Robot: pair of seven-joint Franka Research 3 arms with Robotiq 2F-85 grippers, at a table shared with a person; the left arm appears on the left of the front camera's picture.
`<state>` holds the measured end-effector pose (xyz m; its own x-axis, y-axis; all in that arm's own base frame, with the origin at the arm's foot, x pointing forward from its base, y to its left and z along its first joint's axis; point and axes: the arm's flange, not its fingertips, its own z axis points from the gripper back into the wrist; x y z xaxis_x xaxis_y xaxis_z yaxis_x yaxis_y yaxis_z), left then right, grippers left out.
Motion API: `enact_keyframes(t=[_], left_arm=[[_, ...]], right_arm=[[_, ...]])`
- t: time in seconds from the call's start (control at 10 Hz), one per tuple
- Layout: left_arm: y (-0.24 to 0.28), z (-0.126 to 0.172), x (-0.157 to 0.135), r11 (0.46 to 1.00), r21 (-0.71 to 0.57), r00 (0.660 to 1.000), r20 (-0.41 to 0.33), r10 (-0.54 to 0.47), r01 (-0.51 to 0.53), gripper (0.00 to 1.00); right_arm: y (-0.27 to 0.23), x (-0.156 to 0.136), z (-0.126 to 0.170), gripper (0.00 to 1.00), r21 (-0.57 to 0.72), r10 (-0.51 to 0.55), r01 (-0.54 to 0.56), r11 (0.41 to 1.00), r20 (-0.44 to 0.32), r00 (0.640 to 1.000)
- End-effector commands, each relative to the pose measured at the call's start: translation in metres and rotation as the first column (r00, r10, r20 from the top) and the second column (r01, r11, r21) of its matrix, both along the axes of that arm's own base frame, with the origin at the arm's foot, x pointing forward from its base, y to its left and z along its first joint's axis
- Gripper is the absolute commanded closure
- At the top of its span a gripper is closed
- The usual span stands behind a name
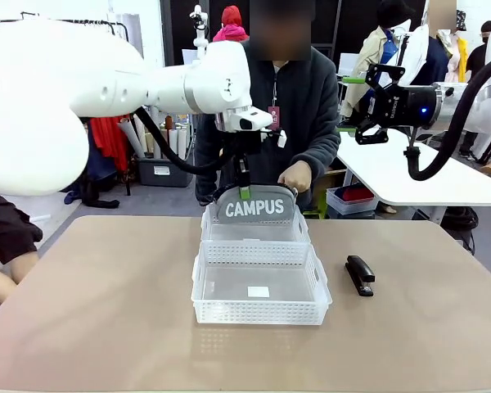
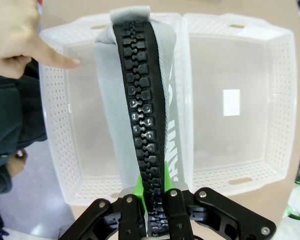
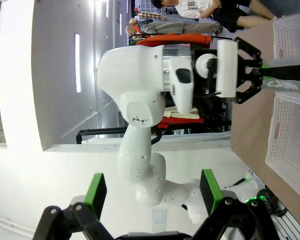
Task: Distribute items into two baskets.
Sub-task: Place the picked Pencil pouch into the Organizing basket as instructed by the person.
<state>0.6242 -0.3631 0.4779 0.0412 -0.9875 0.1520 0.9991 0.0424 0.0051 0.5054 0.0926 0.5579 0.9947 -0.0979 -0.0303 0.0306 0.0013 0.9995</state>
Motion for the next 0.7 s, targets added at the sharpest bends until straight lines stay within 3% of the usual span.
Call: enact_keyframes(t=[0.0, 0.2, 0.6], left_arm=[[-0.007, -0.007, 0.02, 1.0, 0.008, 1.0, 0.031, -0.003, 0.003, 1.0], [-0.011, -0.023, 0.029, 1.0, 0.023, 0.997, 0.076, -0.015, 0.014, 1.0], [-0.015, -0.053, 0.043, 0.998, 0.016, 0.997, 0.051, -0.056, 0.056, 1.0]], right_arm=[[-0.001, -0.001, 0.001, 0.0, -0.004, 0.001, -0.001, 1.0, 0.005, 1.0], [-0.001, -0.001, 0.001, 0.0, -0.004, 0.001, -0.001, 1.0, 0.005, 1.0], [-0.001, -0.001, 0.001, 0.0, -0.004, 0.001, -0.001, 1.0, 0.005, 1.0]])
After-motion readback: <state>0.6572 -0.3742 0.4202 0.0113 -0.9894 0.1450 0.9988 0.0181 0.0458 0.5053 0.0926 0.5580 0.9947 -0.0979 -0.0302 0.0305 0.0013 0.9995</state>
